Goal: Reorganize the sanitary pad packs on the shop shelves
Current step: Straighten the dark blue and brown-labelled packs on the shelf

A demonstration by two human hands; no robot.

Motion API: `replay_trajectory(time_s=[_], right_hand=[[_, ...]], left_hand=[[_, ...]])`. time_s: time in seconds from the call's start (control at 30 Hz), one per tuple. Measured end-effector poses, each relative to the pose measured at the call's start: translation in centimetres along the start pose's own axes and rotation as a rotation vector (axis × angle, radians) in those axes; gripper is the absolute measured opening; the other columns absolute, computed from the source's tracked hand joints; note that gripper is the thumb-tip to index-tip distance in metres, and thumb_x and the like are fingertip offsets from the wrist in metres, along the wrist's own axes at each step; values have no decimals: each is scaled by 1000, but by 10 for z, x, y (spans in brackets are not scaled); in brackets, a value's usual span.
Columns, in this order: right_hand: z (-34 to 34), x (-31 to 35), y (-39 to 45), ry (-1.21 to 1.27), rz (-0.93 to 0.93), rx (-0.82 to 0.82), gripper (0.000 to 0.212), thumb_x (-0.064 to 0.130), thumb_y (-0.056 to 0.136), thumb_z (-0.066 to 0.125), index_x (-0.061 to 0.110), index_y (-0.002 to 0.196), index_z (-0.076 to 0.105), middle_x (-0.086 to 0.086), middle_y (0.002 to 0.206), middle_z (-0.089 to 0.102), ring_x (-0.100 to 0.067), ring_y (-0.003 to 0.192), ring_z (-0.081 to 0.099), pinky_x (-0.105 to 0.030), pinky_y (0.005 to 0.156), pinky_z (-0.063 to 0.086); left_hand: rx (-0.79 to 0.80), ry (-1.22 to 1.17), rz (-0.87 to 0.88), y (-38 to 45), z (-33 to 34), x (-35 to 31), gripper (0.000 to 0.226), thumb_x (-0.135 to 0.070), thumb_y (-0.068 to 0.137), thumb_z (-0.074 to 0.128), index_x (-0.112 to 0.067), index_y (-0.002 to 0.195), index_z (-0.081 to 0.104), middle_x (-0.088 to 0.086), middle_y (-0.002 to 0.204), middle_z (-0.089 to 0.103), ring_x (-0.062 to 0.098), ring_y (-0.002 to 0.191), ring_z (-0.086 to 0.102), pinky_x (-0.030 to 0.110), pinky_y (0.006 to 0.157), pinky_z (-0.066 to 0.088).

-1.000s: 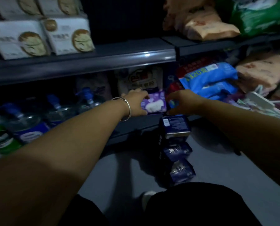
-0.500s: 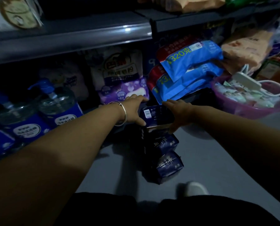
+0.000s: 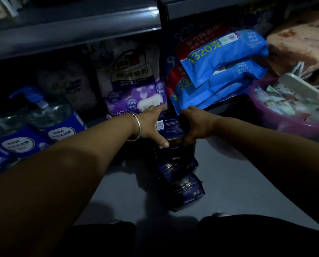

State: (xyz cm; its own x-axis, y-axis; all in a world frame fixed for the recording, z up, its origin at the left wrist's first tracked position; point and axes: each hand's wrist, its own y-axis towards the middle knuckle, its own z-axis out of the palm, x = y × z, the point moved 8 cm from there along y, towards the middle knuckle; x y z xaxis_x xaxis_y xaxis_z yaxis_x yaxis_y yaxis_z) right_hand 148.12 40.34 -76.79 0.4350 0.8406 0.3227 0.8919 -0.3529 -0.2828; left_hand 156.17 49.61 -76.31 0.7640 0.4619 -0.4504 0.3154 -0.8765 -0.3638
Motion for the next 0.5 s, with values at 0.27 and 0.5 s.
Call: replay_trajectory(time_s=[0.27,0.5], right_hand=[[-41,-28,-8,117,111,106,46,25,62,83,13,101,61,-6,102,63,-20,93,58,-30,74,48],[-47,-18,-2,265,65,67,40,21,64,82,9,98,65,-11,97,66,-22,86,61,-33,75,52]], left_hand=[[-16,-41,-138,-12,9,12,130,-39,63,83,-17,149,-13,6,158,-11,19,146,-8,39,119,9],[-49,-196,-195,-20,24,14,122,-33,66,82,-16,150,-4,6,157,12,17,143,18,26,115,21]])
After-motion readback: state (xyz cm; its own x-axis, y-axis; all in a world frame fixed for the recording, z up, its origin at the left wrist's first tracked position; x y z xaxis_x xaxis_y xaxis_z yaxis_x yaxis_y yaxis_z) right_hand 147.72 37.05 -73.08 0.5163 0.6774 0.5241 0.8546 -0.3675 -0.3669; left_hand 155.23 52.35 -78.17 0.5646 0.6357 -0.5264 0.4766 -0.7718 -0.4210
